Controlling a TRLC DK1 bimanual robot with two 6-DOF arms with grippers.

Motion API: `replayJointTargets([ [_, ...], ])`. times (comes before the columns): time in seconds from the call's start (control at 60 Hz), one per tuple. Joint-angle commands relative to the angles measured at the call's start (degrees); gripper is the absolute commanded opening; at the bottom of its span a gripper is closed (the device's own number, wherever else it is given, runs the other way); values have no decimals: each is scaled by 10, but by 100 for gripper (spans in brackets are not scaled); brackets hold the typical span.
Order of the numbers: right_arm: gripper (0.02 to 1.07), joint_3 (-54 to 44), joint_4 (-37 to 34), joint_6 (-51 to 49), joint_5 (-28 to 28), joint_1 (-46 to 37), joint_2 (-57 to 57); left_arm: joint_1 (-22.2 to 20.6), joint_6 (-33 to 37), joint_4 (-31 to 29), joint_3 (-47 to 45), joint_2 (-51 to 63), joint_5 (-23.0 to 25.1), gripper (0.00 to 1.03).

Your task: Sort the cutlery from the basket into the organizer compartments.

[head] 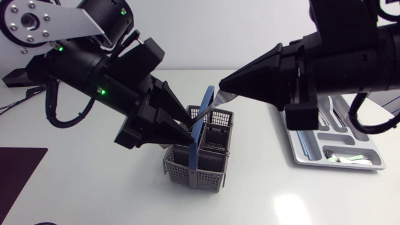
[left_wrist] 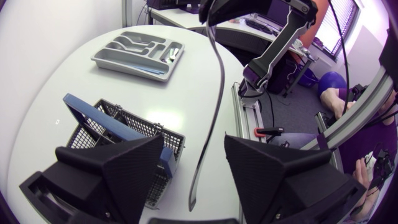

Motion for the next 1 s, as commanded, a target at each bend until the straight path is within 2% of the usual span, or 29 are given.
replayJointTargets([
  [0.0,8,-11,10,17,-6,5,-5,9,18,-10,11,9,14,49],
  [0.067,8,-10,9,15,-7,4,-6,15,19,-16,12,9,17,43],
  [0.217,8,-11,7,10,-7,4,-7,25,24,-28,14,9,30,36],
  [0.267,8,-11,7,9,-8,4,-7,24,25,-34,15,9,31,30],
  [0.367,8,-14,9,7,-12,3,-7,23,25,-40,15,8,33,29],
  [0.783,8,-26,15,3,-14,-2,-8,18,31,-54,14,-3,34,3],
  [0.983,8,-27,22,5,-24,-8,-9,2,35,-71,13,0,34,3],
])
